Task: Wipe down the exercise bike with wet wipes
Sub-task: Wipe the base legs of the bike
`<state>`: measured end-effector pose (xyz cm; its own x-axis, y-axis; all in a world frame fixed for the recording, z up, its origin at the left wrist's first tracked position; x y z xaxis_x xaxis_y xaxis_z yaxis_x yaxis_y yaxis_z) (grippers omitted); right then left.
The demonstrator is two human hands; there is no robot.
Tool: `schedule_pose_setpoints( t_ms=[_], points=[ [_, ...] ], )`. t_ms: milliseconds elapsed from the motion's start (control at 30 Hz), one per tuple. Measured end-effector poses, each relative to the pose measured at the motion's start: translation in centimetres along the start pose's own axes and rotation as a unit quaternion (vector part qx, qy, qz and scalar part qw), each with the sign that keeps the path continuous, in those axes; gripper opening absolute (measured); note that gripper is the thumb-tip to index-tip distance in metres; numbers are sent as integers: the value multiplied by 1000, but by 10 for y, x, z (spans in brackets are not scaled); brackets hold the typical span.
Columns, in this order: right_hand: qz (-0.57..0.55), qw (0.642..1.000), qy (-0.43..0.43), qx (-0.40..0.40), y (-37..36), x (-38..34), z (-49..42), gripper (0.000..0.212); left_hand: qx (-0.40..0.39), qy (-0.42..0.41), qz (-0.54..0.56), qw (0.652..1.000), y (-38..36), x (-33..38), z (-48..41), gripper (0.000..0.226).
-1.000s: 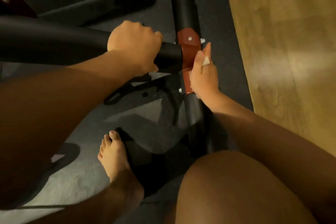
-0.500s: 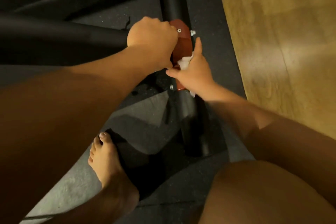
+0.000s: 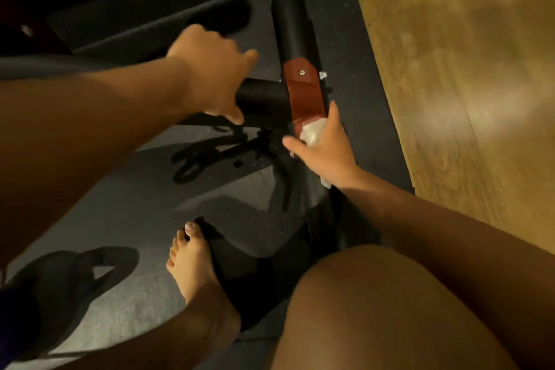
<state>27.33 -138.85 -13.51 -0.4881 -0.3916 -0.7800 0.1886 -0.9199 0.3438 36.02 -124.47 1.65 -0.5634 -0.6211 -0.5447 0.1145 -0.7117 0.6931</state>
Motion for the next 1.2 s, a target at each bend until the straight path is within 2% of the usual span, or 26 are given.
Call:
schedule_pose_setpoints(
  t_ms=[67,133,267,333,433,500,567,600,733,767,800,867,1000,1033,1100,1200],
  points=[
    [-98,993,-65,-16,2,-8,-6,109,-17,22,3,1000,-14,-9,10,69],
    [-150,984,-95,-30,3,-12,-6,96,-20,9,-1,1000,-21,-7,9,62],
    [-268,956,-109,-41,11,-6,3,68,-9,-6,11,1000,-17,-6,5,61],
    [-302,948,-96,-18,22,-3,7,67,-10,-2,8,1000,-20,-8,5,60],
    [-244,968,-46,-29,23,-2,20,80,-10,-8,14,1000,-21,-6,2,58],
    [-110,991,13,-73,9,-4,32,93,-3,-9,12,1000,-22,-8,2,57],
    [16,996,62,-62,-3,-3,38,100,5,-6,2,1000,-23,-8,3,57],
    [43,994,90,-50,-7,-3,40,100,7,-5,-2,1000,-23,-8,3,57],
    [-6,989,148,-21,5,11,52,94,7,-11,12,1000,-22,-9,4,58],
    [32,985,169,-17,8,15,56,94,7,-12,16,1000,-22,-9,4,58],
    [112,975,194,-4,9,18,57,91,10,-14,18,1000,-21,-9,4,57],
    [286,922,258,45,11,20,55,78,13,-14,21,1000,-21,-9,4,57],
    [410,783,451,127,18,16,51,27,11,-17,26,999,-23,-10,4,57],
    [444,745,485,112,18,19,49,21,11,-19,26,999,-23,-10,4,57],
    [518,684,513,20,15,19,40,25,15,-22,22,999,-21,-9,5,57],
    [598,634,481,-95,6,-2,14,36,14,-23,23,999,-19,-8,5,57]
  ],
)
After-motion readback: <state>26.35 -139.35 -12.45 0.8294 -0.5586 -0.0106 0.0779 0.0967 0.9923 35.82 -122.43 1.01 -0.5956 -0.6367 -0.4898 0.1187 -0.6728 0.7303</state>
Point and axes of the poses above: each hand's wrist, its own z-axis away from the middle knuckle, its own y-axis out of the back of the hand, x = y × z, the point moved 3 cm from there along -z, towards the middle knuckle, and after that the axes turned 2 degrees about -x, right-handed, at the moved point
